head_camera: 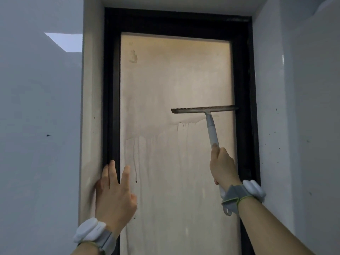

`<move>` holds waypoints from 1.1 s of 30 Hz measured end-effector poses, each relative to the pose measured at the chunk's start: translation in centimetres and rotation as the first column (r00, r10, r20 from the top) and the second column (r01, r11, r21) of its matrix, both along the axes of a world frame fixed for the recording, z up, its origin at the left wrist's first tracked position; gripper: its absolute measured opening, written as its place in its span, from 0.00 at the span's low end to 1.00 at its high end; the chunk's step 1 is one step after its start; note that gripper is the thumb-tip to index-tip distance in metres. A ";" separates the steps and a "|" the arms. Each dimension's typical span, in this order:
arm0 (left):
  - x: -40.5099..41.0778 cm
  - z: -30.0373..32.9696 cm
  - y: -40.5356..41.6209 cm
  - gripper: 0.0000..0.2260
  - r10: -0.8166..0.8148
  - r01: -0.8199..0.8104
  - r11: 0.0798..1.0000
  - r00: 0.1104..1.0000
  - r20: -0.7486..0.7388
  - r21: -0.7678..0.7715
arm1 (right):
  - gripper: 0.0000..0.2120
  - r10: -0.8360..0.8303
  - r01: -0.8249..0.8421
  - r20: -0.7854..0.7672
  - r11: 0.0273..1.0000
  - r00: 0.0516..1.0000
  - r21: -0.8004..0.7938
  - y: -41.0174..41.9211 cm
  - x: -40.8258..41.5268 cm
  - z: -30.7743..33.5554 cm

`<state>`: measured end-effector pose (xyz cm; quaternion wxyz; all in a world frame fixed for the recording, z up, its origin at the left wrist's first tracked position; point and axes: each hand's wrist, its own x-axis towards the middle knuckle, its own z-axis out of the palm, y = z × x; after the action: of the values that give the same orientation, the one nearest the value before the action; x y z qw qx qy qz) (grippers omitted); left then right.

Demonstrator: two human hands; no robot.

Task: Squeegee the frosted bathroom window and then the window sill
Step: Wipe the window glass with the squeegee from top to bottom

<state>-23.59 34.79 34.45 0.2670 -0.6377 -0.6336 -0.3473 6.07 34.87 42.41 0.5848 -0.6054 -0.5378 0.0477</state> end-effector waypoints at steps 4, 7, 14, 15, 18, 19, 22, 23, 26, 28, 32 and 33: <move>0.4 -0.1 0.2 0.35 0.000 -0.001 1.000 1.000 0.027 0.015 | 0.23 -0.002 0.001 -0.013 0.999 1.000 -0.032 -0.5 0.2 -3.4; 0.4 0.0 0.3 0.35 0.016 -0.016 1.000 0.999 0.031 0.014 | 0.24 0.007 -0.007 -0.010 0.998 1.000 -0.058 -1.3 -0.2 -5.6; 0.0 0.2 -0.2 0.36 0.009 -0.009 1.000 1.000 -0.005 -0.012 | 0.23 -0.002 0.003 0.015 0.998 1.000 -0.067 -3.4 0.1 -5.8; -0.2 0.1 0.0 0.36 0.008 -0.009 1.000 1.000 -0.027 -0.014 | 0.24 -0.003 0.004 0.022 0.998 1.000 -0.056 -3.5 0.1 -5.2; -0.9 -0.1 0.3 0.37 0.000 -0.002 1.000 0.996 -0.090 -0.022 | 0.25 0.000 0.001 0.041 1.000 0.999 -0.031 -3.4 0.1 -2.1; -1.1 -0.3 0.4 0.37 0.001 -0.004 1.000 0.995 -0.100 -0.029 | 0.25 -0.005 0.006 0.048 1.000 0.999 -0.023 -3.2 0.0 -0.8; -1.2 -0.3 0.6 0.38 -0.005 0.002 0.999 0.995 -0.104 -0.036 | 0.26 -0.008 0.008 0.054 1.000 0.999 0.004 -2.5 0.1 2.9; -1.2 -0.4 0.6 0.38 -0.006 0.002 0.999 0.995 -0.102 -0.039 | 0.26 -0.006 0.006 0.053 1.000 0.999 0.006 -2.2 0.1 3.7; -1.1 -0.4 0.6 0.37 -0.004 0.001 0.999 0.996 -0.089 -0.034 | 0.27 0.014 -0.013 0.038 1.000 0.999 -0.004 -1.7 0.1 4.0; -1.0 -0.5 0.6 0.37 -0.003 0.000 1.000 0.996 -0.084 -0.025 | 0.26 0.025 -0.025 0.018 0.999 1.000 -0.025 -1.4 0.1 2.3; -0.7 -0.6 0.7 0.37 0.011 -0.011 1.000 0.998 -0.058 0.004 | 0.25 0.024 -0.025 -0.019 0.999 1.000 -0.043 -1.1 -0.2 -2.6; -0.6 -0.6 0.8 0.37 0.011 -0.010 1.000 0.999 -0.048 0.013 | 0.24 0.017 -0.018 -0.024 0.999 1.000 -0.041 -1.1 -0.3 -3.5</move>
<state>-24.20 35.61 33.88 0.2879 -0.6408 -0.6282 -0.3344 5.73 33.76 38.87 0.5780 -0.6121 -0.5350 0.0707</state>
